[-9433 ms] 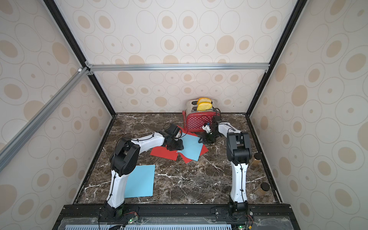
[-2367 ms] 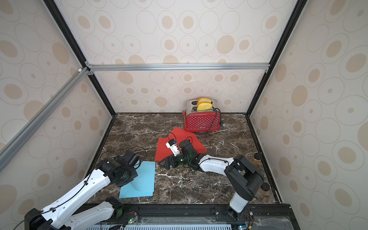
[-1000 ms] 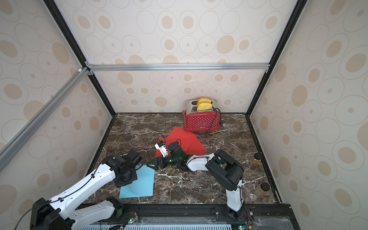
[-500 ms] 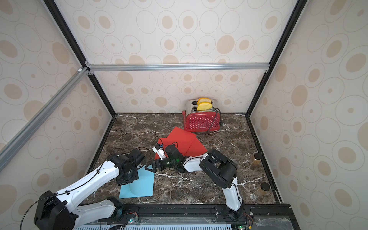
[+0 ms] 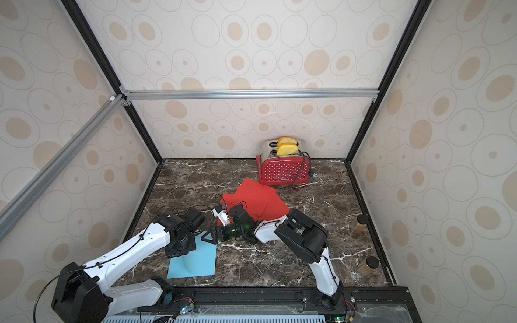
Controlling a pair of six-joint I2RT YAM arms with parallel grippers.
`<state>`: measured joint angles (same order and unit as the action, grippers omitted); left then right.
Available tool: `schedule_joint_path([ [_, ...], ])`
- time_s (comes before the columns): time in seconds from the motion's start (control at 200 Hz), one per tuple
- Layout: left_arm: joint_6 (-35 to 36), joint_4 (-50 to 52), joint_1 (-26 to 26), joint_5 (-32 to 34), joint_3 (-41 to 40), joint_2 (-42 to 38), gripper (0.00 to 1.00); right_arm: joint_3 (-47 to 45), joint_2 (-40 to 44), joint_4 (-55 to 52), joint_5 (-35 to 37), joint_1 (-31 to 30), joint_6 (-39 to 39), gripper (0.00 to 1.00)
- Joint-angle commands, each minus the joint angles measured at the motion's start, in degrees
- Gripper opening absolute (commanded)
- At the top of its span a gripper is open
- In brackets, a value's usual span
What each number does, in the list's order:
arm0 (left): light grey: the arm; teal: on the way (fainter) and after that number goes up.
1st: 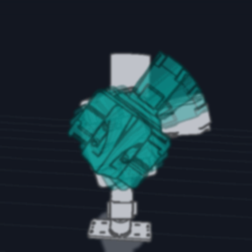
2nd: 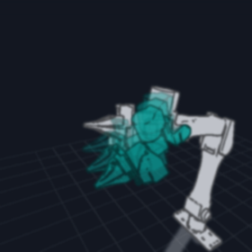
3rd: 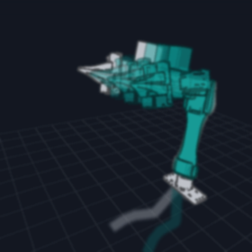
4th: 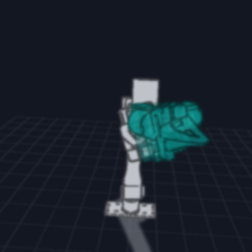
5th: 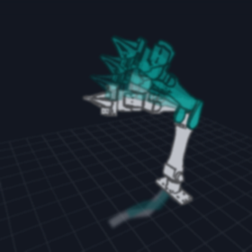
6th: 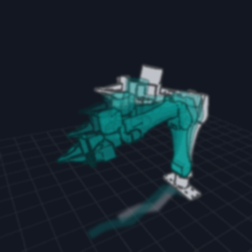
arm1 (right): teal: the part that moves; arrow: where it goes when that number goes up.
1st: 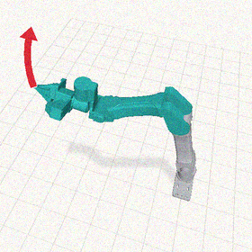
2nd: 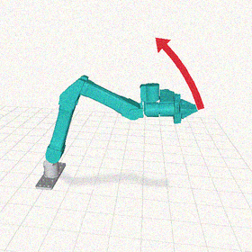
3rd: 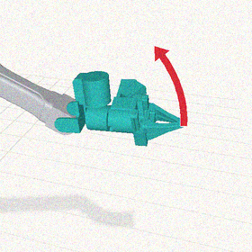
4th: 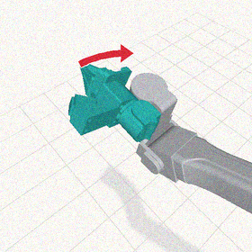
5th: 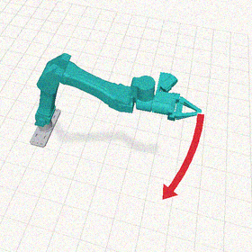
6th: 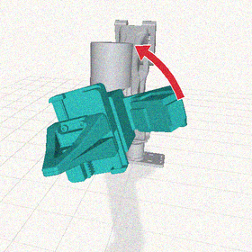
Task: Sort the scattered colored papers by color
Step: Place the colored paper.
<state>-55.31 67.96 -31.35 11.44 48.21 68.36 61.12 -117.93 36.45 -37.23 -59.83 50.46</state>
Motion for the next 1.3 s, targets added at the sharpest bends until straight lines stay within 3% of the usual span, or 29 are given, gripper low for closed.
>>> schedule_joint_path([
  [0.0, 1.1, 0.8, -0.4, 0.7, 2.3, 0.1, 0.00, 1.6, -2.6, 1.2, -0.6, -0.8, 1.0, 0.87],
  [1.132, 0.6, 1.9, -0.4, 0.5, 1.5, -2.0, 0.00, 3.1, -5.3, -8.9, 1.6, -0.9, -0.8, 0.89],
  [1.192, 0.5, 2.2, -0.4, 0.5, 1.6, -2.6, 0.19, 2.9, -5.3, -9.0, 1.7, -0.8, -0.7, 0.89],
  [1.297, -0.2, 4.0, -0.4, 1.2, 2.5, -3.5, 0.27, 3.1, -5.4, -9.3, 1.6, -0.8, -0.7, 0.89],
])
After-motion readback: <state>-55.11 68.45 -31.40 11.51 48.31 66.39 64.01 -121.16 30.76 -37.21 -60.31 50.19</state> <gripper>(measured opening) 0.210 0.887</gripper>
